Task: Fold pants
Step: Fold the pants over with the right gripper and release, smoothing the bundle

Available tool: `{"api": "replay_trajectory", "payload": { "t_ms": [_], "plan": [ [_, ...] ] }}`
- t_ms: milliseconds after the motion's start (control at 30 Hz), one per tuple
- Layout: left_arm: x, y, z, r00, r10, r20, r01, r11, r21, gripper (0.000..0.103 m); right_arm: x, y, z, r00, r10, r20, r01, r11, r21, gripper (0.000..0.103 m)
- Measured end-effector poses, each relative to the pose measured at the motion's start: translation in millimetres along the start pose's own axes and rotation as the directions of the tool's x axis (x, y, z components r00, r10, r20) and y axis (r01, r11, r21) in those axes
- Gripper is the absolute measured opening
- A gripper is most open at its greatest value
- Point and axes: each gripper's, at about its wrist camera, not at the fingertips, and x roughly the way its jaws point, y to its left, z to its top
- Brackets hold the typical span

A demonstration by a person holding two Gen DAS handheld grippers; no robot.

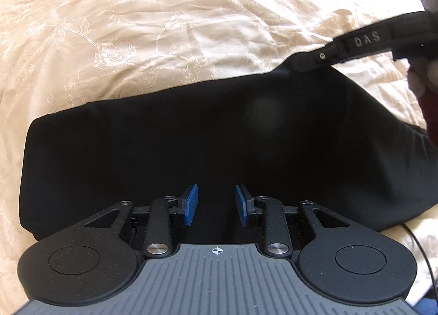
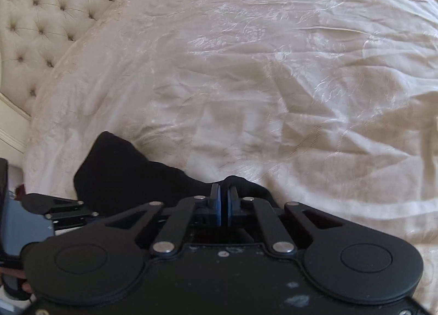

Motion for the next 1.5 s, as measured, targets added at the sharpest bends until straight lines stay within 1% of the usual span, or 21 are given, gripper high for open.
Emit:
{"api": "replay_trajectory", "payload": {
  "t_ms": [67,167,233,300,333,400,467,500,567,667,767,800,867,900,967,1033,1100,1200,1333,1433,1500],
  "plan": [
    [4.9,-2.1,-2.4,1.0,0.006,-0.004,-0.006,1.0,0.025,0.03,15.1,-7.7,4.9,0.999,-0.032,-0.003,0.032,0.999,0.026,0.005],
    [7.4,-6.4,-4.1,1.0,0.017,-0.002,-0.016,0.997,0.075,0.031,37.8,-8.5,6.7,0.998,-0.06,-0.034,0.06,0.998,-0.006,0.005],
    [6.1,-9.3,-4.4,1.0,0.015,-0.002,-0.015,0.997,0.08,0.031,45.2,-7.3,5.5,0.997,-0.068,-0.037,0.068,0.997,-0.026,0.006],
    [3.9,-8.7,-3.9,1.0,0.011,-0.004,-0.011,0.997,0.071,0.031,43.7,-9.6,5.8,0.998,-0.058,-0.034,0.058,0.998,-0.007,0.009],
    [2.4,-7.8,-3.0,1.0,0.012,-0.002,-0.012,0.998,0.066,0.031,38.7,-11.0,6.5,0.998,-0.06,-0.025,0.06,0.998,0.008,0.018],
    [-2.5,-7.5,-3.7,1.0,0.017,0.015,-0.018,0.997,0.069,0.031,15.1,-13.9,5.6,0.996,-0.075,0.046,0.073,0.996,0.046,0.028],
    [-8.7,-10.3,-4.2,0.999,0.011,0.042,-0.014,0.996,0.088,0.031,-14.9,-10.5,-1.0,0.987,-0.105,0.124,0.1,0.994,0.048,0.028],
    [-10.9,-12.1,-7.2,0.999,0.003,0.054,-0.009,0.994,0.104,0.031,-27.9,-8.1,-6.1,0.984,-0.111,0.143,0.107,0.994,0.036,0.028],
    [-11.4,-15.1,-10.2,0.999,-0.01,0.048,0.004,0.99,0.139,0.032,-49.2,-2.5,-20.3,0.983,-0.105,0.152,0.106,0.994,0.005,0.028],
    [-5.0,-17.4,-19.4,1.0,0.0,0.001,0.0,0.98,0.201,0.032,-67.1,7.8,-54.9,0.991,-0.091,0.101,0.094,0.995,-0.021,0.027],
    [-0.7,-13.1,-30.4,1.0,0.015,-0.026,-0.008,0.969,0.246,0.034,-59.7,19.4,-99.0,0.997,-0.079,-0.012,0.079,0.997,-0.022,0.025],
    [-1.5,-11.8,-32.4,1.0,0.016,-0.026,-0.008,0.966,0.259,0.035,-52.8,23.1,-112.8,0.995,-0.08,-0.062,0.078,0.997,-0.02,0.025],
    [-3.0,-10.9,-31.8,0.999,0.018,-0.037,-0.007,0.963,0.271,0.035,-37.0,29.6,-140.7,0.979,-0.09,-0.185,0.087,0.996,-0.023,0.021],
    [-4.5,-11.3,-30.0,0.999,0.023,-0.037,-0.012,0.962,0.274,0.035,-33.9,33.7,-155.5,0.972,-0.106,-0.212,0.1,0.994,-0.039,0.02],
    [-10.8,-18.3,-26.0,1.0,0.025,0.0,-0.024,0.961,0.276,0.035,-40.8,40.8,-164.7,0.975,-0.117,-0.187,0.113,0.993,-0.031,0.02],
    [-18.2,-28.1,-19.8,0.999,-0.01,0.045,-0.003,0.958,0.285,0.035,-53.6,41.6,-162.4,0.985,-0.114,-0.128,0.118,0.993,0.026,0.02],
    [-20.0,-42.6,-10.7,0.996,-0.052,0.072,0.028,0.954,0.297,0.035,-64.9,37.8,-154.6,0.988,-0.148,-0.05,0.151,0.986,0.071,0.02],
    [-16.0,-72.4,4.7,0.989,-0.111,0.094,0.073,0.938,0.339,0.035,-79.7,25.0,-147.1,0.971,-0.238,0.016,0.234,0.961,0.146,0.02],
    [-5.0,-113.7,20.9,0.978,-0.155,0.14,0.084,0.906,0.416,0.035,-104.1,2.7,-152.8,0.942,-0.331,0.055,0.304,0.911,0.279,0.02],
    [17.6,-131.0,34.0,0.979,-0.129,0.158,0.046,0.895,0.444,0.035,-124.4,-11.8,-168.3,0.921,-0.384,0.06,0.338,0.868,0.364,0.02],
    [41.7,-133.7,45.4,0.986,-0.073,0.15,0.0,0.898,0.44,0.035,-139.5,-20.1,-182.5,0.906,-0.42,0.057,0.362,0.837,0.411,0.021]
  ]
}}
